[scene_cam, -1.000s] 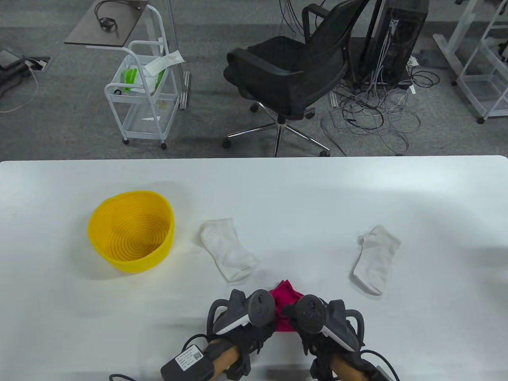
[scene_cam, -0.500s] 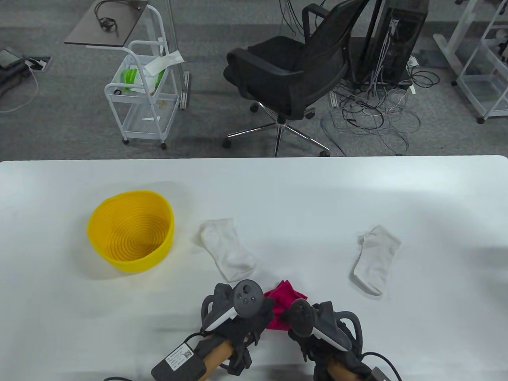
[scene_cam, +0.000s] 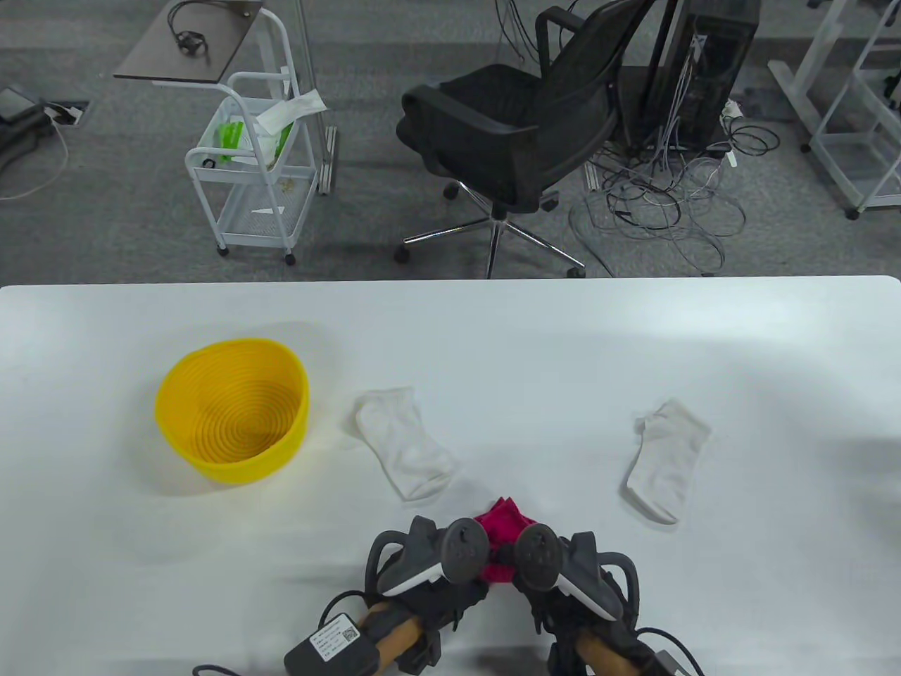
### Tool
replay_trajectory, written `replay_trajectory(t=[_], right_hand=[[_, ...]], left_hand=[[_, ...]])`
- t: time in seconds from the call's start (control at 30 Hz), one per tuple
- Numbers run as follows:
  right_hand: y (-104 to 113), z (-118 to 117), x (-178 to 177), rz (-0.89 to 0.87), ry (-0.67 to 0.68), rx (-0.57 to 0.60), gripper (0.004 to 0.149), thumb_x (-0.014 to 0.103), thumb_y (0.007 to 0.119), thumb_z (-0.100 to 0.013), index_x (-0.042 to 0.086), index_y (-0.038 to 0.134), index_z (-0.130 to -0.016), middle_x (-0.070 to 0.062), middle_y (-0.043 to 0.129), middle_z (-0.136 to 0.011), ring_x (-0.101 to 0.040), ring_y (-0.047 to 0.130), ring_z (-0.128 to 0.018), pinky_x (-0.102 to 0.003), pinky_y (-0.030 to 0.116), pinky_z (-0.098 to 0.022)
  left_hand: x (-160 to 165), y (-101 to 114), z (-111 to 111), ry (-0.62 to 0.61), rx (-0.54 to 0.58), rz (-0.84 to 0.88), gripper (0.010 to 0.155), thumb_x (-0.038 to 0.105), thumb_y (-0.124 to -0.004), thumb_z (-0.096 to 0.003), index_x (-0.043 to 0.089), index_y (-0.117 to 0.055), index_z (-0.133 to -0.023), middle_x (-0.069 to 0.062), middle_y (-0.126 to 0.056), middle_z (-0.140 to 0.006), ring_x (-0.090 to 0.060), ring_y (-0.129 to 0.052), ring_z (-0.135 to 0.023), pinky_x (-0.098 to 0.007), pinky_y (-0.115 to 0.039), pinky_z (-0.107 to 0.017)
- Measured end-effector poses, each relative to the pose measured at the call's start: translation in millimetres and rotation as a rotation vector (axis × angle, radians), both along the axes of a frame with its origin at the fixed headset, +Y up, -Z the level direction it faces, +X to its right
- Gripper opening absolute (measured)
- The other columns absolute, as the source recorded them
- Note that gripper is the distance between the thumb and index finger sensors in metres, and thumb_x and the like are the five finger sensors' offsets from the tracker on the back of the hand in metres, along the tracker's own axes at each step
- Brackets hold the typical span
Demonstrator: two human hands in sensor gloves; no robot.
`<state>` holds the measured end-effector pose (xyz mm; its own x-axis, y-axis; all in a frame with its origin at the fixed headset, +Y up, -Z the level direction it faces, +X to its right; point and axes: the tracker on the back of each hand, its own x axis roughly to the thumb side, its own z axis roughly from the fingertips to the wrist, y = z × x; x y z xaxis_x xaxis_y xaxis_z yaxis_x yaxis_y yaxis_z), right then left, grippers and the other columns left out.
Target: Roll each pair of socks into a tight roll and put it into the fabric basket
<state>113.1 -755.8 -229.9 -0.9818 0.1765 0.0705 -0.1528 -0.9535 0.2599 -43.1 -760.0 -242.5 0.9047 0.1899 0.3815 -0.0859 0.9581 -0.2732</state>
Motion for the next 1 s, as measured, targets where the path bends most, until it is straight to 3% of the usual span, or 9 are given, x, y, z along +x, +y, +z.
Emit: replay_trajectory(t=[0.07,0.2,0.33,0.53,0.67,0.83,1.0], right_hand=[[1.9,-0.3,1.5,-0.006,0.003,-0.003,0.045,0.039,0.084,-0.041,0.044,0.078,-0.085,0.016,0.086,-0.091,-0.014,0.089,-0.084,-0.048,0.072,-0.064],[18.8,1.4,9.2,-0.069,0.033,0.066,0.042,0.041,0.085,-0.04,0.042,0.083,-0.082,0.015,0.09,-0.089,-0.016,0.089,-0.087,-0.049,0.072,-0.065],[30.8,5.2,12.0,-0.144,0.087,0.074,0.039,0.044,0.087,-0.038,0.041,0.088,-0.077,0.014,0.093,-0.085,-0.016,0.09,-0.085,-0.05,0.072,-0.065],[18.7,4.3,5.8,0.003,0.101,0.01,0.041,0.046,0.086,-0.038,0.043,0.086,-0.079,0.014,0.089,-0.091,-0.018,0.087,-0.088,-0.051,0.071,-0.065],[11.9,1.6,4.6,0.005,0.072,-0.023,0.041,0.046,0.085,-0.039,0.044,0.084,-0.079,0.014,0.087,-0.092,-0.019,0.086,-0.088,-0.051,0.071,-0.065],[8.3,0.6,4.2,0.036,0.054,-0.023,0.046,0.048,0.087,-0.038,0.045,0.08,-0.083,0.013,0.083,-0.096,-0.02,0.083,-0.091,-0.052,0.069,-0.066],[4.9,1.4,1.0,0.069,0.032,-0.028,0.052,0.047,0.087,-0.038,0.044,0.075,-0.088,0.013,0.079,-0.099,-0.021,0.082,-0.092,-0.053,0.069,-0.066]], left_hand=[[3.3,-0.1,1.5,0.0,0.038,-0.001,0.05,0.042,-0.086,-0.0352,0.027,-0.085,-0.083,-0.001,-0.09,-0.079,-0.019,-0.096,-0.056,-0.046,-0.075,-0.052],[1.3,0.0,-0.7,-0.002,-0.043,0.033,0.047,0.04,-0.076,-0.0399,0.026,-0.086,-0.083,-0.003,-0.091,-0.077,-0.021,-0.096,-0.054,-0.047,-0.074,-0.05],[0.3,-0.1,0.1,-0.003,-0.044,0.027,0.047,0.041,-0.074,-0.0402,0.025,-0.087,-0.083,-0.004,-0.092,-0.075,-0.02,-0.096,-0.052,-0.047,-0.075,-0.049],[-0.4,-3.2,-2.4,0.002,-0.066,0.041,0.048,0.042,-0.072,-0.0405,0.025,-0.085,-0.083,-0.003,-0.091,-0.074,-0.02,-0.095,-0.051,-0.047,-0.074,-0.05],[-2.4,2.1,-1.0,0.018,-0.096,0.057,0.05,0.041,-0.071,-0.0412,0.024,-0.082,-0.087,-0.005,-0.089,-0.078,-0.022,-0.094,-0.056,-0.048,-0.073,-0.052],[-9.8,17.8,-1.1,0.057,-0.013,0.152,0.049,0.041,-0.075,-0.0399,0.027,-0.085,-0.086,-0.003,-0.09,-0.079,-0.021,-0.095,-0.055,-0.046,-0.074,-0.051],[-7.4,6.9,-0.3,0.026,-0.053,0.089,0.05,0.039,-0.076,-0.0399,0.028,-0.082,-0.088,-0.002,-0.087,-0.083,-0.021,-0.093,-0.058,-0.047,-0.073,-0.053]])
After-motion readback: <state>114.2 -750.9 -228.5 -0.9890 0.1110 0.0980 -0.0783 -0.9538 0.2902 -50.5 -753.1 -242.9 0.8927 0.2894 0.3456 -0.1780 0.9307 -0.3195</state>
